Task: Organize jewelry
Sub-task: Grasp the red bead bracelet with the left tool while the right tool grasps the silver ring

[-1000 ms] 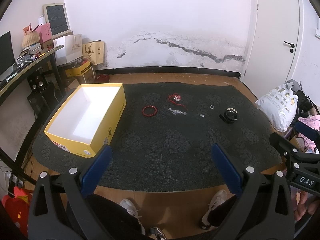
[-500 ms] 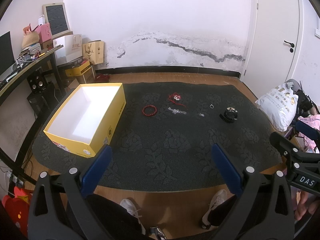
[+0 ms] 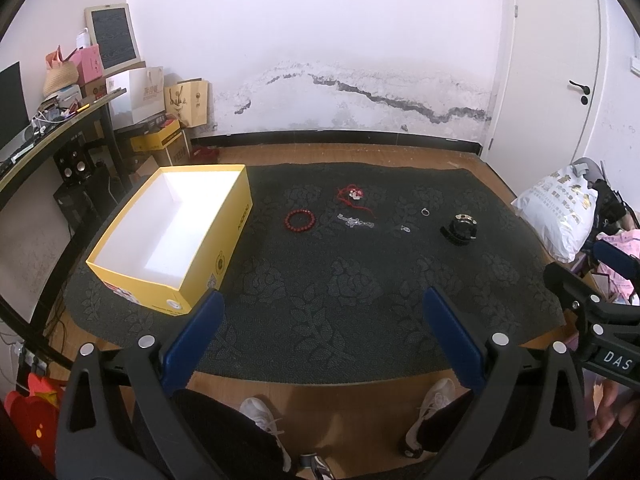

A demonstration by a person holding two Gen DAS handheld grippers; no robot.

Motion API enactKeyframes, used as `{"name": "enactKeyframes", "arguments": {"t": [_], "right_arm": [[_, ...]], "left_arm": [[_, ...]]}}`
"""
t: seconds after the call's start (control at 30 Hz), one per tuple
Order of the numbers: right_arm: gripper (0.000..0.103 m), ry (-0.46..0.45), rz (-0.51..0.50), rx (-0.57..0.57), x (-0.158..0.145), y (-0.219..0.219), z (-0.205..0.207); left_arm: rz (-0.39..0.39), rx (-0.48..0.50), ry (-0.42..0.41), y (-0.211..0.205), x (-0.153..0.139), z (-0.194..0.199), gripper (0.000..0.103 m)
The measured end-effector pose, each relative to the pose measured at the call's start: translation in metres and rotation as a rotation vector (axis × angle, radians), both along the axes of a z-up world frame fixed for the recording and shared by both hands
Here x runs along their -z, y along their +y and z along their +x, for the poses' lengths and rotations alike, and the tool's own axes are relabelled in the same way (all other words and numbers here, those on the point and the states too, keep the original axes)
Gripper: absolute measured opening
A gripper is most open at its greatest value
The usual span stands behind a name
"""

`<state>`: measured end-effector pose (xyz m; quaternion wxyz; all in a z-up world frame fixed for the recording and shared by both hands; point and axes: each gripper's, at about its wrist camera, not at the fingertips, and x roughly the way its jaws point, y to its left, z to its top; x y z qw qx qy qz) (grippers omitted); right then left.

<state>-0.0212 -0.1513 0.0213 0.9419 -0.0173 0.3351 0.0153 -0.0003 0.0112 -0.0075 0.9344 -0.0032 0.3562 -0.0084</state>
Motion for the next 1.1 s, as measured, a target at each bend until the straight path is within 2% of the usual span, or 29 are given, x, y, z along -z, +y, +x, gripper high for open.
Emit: {"name": "enactKeyframes", "arguments": {"t": [0.3, 0.5, 0.7, 0.97, 1.1], "right_arm": [[0.097, -0.023, 0.022, -0.012, 0.016, -0.013, 0.025], [0.097, -0.055, 0.009, -0.029, 0.044, -0.020, 0.065], [0.097, -0.039, 0.011, -0.045, 0.084, -0.024, 0.132], [0.097, 0.062, 0.021, -0.033, 0.158, -0.030, 0.242], [0.097, 0.117, 0.026, -0.016, 0.183, -0.031, 0.292]], "left_arm": [[0.012, -0.012, 0.020, 0.012, 0.023, 0.031, 0.097], [-0.020, -0.016, 0.054, 0.024, 0.057, 0.084, 0.097], [0.014, 0.005, 0.088, 0.026, 0.106, 0.149, 0.097], [0.020, 0.011, 0.153, 0.028, 0.168, 0.247, 0.097], [0.031, 0.007, 0.180, 0.030, 0.193, 0.292, 0.097]]}}
